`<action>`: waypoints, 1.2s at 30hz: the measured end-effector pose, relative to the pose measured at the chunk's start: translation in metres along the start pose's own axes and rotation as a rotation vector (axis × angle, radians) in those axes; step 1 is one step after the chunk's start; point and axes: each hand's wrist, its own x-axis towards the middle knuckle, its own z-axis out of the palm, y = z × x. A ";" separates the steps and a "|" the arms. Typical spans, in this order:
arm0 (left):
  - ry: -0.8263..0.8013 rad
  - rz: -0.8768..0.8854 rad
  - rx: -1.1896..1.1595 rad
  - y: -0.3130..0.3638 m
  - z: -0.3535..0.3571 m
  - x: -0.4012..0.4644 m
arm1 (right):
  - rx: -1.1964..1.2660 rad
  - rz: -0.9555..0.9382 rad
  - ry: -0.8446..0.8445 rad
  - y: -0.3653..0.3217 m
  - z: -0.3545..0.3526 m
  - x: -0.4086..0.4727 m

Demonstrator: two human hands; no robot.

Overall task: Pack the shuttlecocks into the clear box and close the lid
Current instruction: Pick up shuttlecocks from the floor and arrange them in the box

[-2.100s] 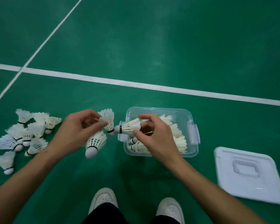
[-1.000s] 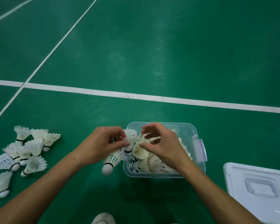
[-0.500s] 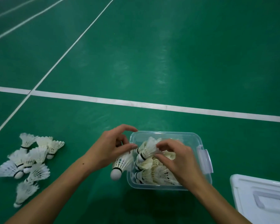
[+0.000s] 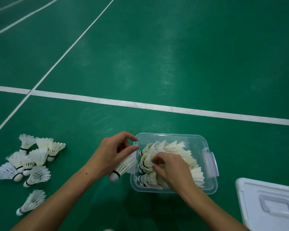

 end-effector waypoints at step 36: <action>-0.136 0.194 0.731 -0.019 0.042 -0.004 | 0.243 0.095 0.206 0.031 -0.028 -0.031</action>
